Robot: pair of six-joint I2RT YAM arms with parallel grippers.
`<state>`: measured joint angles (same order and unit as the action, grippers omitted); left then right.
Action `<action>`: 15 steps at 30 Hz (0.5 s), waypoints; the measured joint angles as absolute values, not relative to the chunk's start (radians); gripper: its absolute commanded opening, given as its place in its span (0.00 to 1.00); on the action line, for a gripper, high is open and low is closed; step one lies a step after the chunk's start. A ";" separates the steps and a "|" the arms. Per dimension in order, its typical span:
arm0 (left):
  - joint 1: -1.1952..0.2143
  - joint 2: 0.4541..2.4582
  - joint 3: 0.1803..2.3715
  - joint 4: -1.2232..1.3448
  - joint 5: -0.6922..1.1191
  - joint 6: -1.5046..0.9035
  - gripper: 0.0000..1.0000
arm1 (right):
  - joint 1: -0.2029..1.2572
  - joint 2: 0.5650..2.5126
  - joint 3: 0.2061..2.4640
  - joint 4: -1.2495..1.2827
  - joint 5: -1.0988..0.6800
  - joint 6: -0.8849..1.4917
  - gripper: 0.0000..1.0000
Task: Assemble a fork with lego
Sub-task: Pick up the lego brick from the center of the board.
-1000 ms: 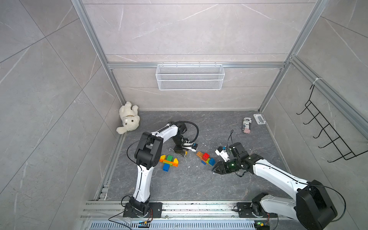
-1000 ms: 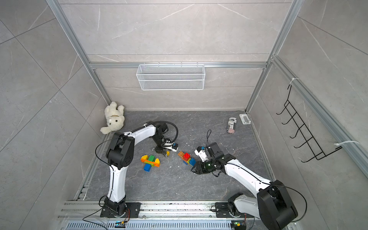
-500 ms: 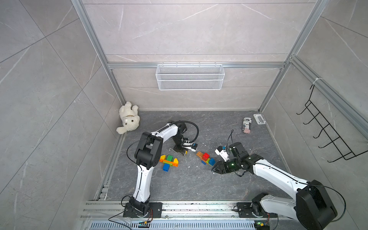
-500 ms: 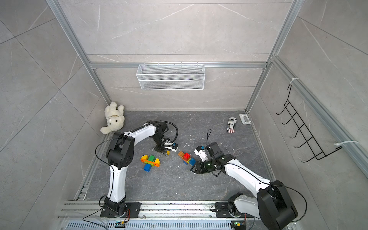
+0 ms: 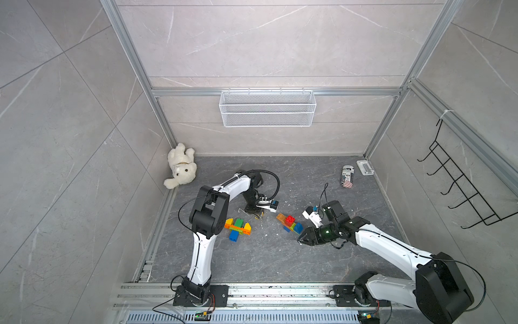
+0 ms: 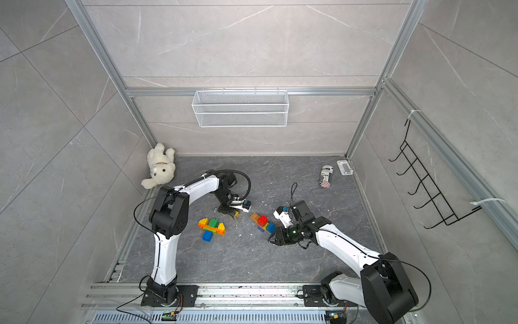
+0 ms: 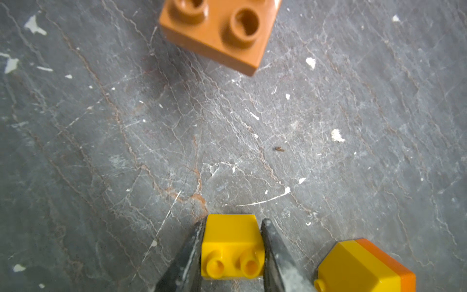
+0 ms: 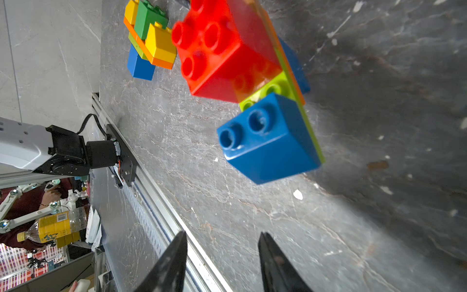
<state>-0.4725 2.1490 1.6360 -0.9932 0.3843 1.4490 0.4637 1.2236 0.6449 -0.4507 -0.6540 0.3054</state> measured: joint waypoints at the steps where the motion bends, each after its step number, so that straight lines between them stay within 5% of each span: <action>1: -0.472 2.146 1.635 -0.990 0.384 1.428 0.08 | 0.461 1.217 0.645 -0.464 -0.647 0.315 0.59; 7: -0.471 2.096 1.631 -0.997 0.389 1.378 0.07 | 0.441 1.142 0.630 -0.439 -0.636 0.433 0.74; 15: -0.471 1.985 1.605 -0.994 0.417 1.384 0.06 | 0.440 1.028 0.428 -0.167 -0.596 0.754 0.74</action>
